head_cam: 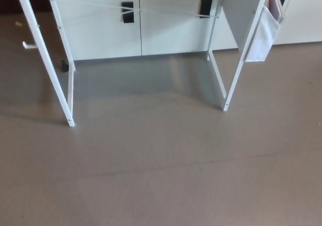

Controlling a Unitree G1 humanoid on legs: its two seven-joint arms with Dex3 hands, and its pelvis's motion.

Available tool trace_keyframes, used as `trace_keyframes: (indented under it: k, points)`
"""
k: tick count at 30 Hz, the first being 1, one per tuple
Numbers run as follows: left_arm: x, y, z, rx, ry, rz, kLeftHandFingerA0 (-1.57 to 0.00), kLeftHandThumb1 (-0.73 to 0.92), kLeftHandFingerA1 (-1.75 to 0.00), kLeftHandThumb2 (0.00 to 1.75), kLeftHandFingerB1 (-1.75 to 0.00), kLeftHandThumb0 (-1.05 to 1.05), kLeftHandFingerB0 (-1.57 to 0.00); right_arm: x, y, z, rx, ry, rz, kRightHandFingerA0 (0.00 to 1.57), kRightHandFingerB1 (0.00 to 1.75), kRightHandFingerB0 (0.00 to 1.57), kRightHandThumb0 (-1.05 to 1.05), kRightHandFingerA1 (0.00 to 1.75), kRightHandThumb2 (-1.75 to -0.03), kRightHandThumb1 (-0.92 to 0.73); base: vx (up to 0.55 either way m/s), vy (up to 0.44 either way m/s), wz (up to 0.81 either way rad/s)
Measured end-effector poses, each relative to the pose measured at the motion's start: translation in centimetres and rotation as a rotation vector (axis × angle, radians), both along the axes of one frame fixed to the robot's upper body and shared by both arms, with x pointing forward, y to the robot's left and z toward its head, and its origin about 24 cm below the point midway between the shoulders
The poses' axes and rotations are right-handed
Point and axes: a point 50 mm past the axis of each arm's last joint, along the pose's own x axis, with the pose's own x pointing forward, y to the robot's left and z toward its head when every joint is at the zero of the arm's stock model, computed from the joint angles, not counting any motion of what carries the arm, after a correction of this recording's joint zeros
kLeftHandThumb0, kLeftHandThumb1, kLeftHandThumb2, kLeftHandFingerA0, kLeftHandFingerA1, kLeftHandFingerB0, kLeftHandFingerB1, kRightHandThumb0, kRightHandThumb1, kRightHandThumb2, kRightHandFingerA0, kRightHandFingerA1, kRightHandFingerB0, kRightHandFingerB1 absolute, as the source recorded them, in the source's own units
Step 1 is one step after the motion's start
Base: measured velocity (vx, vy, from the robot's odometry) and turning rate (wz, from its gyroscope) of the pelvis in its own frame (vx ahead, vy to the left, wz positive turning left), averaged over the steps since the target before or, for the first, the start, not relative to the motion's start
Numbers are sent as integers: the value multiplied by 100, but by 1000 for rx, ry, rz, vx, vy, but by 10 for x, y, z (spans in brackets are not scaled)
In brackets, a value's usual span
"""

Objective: The robot walks towards a desk on which a file tray is kept in the middle and a cube is kept to its right. The robot lifts the cube using its right hand and places it on the file tray.

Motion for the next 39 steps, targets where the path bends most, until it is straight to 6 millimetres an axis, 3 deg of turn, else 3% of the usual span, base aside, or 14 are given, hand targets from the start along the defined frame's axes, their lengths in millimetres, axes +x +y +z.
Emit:
trace_keyframes:
  k: [2,3,5,10,11,16,18,19,23,24,27,31,32,39]
  points:
    - [6,-3,0,-5,-8,-11,-12,52,-66,121,-59,-57,-2,3,-1,1,-22,-7,-1,1,25,8,-91,34,-102,-62,245,-267,25]
    - [7,-3,0,-6,-11,-15,-19,56,-74,117,-66,-97,-12,4,-1,1,-25,-12,-8,1,32,5,-91,44,-62,-75,234,-143,-10]
    - [7,-4,-1,-8,-9,-17,-21,57,-74,118,-66,-97,-12,4,-2,2,-33,-21,-21,7,21,6,-93,26,-103,-63,235,-86,-1]
    - [6,-4,-1,-11,-8,-19,-22,57,-77,117,-66,-99,-12,4,-3,3,-35,-34,-32,0,33,0,-81,39,-100,-55,240,40,-9]
    - [5,-3,-1,-12,-7,-13,-23,58,-77,117,-67,-102,-13,4,-3,3,-31,-39,-37,4,31,1,-87,45,-64,-76,264,140,-17]
    - [8,-2,-1,-15,-10,7,-20,58,-77,119,-64,-104,-13,5,-2,1,-19,-49,-54,7,26,0,-92,48,-104,-62,310,265,-13]
    - [11,0,2,-12,-26,11,-23,57,-78,117,-65,-100,-12,6,0,-1,-20,-41,-39,4,27,1,-85,44,-63,-74,282,161,5]
    - [12,0,2,-12,-31,12,-27,59,-79,118,-67,-104,-13,6,0,-1,-20,-38,-37,13,20,0,-95,39,-104,-65,269,134,2]
    - [14,-1,3,-6,-32,-9,-22,58,-77,117,-66,-104,-11,5,1,-1,-9,-33,-42,8,26,1,-86,40,-102,-61,240,90,9]
    - [14,-1,4,-5,-35,-10,-17,57,-76,118,-64,-100,-14,5,1,-1,-10,-32,-39,6,27,0,-88,42,-63,-77,257,27,8]
    - [14,-1,5,-6,-45,-6,-20,59,-76,119,-64,-102,-13,6,1,-1,-8,-31,-37,9,26,0,-88,37,-101,-60,267,-32,7]
    - [11,-1,3,-10,-30,-4,-19,58,-76,118,-66,-99,-13,9,2,-1,11,-48,-48,7,28,0,-88,44,-103,-62,329,-138,-1]
    - [13,-2,3,-12,-32,-5,-19,59,-77,118,-66,-104,-15,10,0,1,2,-45,-37,6,26,0,-85,44,-64,-80,314,-278,30]
    - [15,-2,3,-12,-33,-5,-21,59,-76,119,-66,-104,-11,9,-3,3,-9,-48,-56,1,30,0,-81,45,-97,-55,245,-115,-7]
